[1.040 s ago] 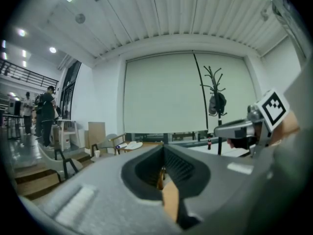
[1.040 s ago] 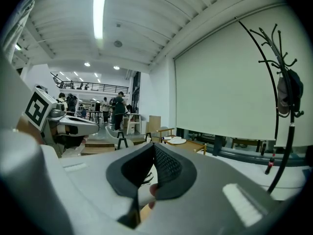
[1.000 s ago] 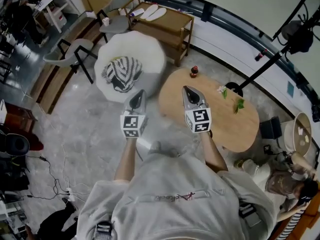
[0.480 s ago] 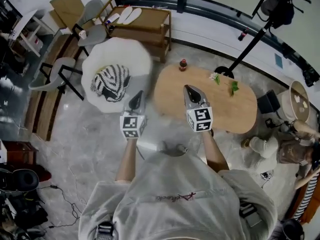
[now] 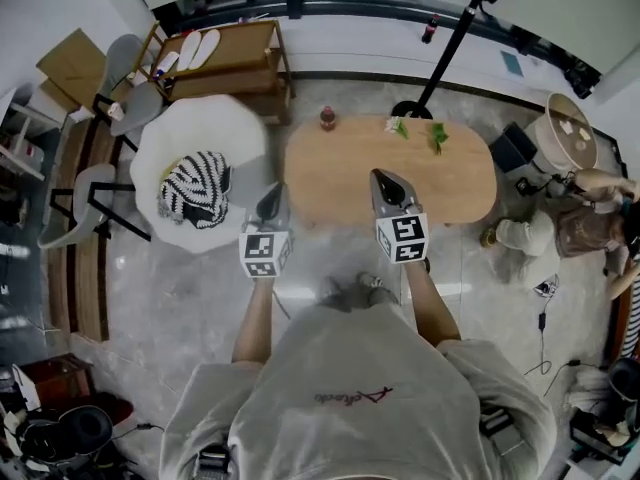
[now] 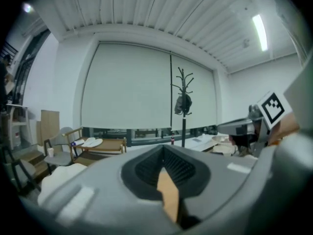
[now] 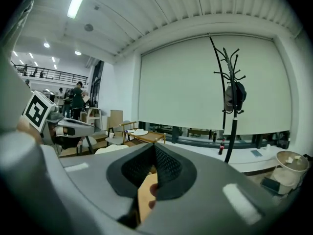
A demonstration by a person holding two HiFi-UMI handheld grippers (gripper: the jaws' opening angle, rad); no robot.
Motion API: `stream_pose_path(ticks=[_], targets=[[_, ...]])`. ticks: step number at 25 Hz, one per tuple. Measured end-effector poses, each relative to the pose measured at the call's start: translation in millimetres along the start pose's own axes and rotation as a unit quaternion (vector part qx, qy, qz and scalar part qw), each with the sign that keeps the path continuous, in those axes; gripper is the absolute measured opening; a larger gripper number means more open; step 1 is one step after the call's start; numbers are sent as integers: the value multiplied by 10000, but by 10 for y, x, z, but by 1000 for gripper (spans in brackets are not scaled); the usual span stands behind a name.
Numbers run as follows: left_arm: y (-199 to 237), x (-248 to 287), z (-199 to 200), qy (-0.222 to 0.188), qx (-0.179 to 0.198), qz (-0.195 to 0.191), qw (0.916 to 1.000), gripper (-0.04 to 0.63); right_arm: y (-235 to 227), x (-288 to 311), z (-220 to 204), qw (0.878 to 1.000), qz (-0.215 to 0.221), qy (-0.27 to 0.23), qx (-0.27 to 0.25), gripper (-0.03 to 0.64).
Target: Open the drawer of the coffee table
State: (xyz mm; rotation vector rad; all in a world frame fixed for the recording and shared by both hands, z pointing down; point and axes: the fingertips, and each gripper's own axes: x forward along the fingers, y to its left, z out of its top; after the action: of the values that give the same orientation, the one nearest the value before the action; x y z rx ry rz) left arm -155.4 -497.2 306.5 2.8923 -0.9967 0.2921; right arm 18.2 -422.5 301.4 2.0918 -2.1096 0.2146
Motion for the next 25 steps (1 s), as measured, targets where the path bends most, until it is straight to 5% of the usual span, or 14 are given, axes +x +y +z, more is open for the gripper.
stream_pose_path(ticks=[11,25], targets=[[-348,78,-179,78,37,-575,9983,2,-153,-503,-300,9980,-594,197,124,5],[-745,-104,-658,574,-28,-336,9978,3,-305,-871,-837,9975,-366,509,317,5]])
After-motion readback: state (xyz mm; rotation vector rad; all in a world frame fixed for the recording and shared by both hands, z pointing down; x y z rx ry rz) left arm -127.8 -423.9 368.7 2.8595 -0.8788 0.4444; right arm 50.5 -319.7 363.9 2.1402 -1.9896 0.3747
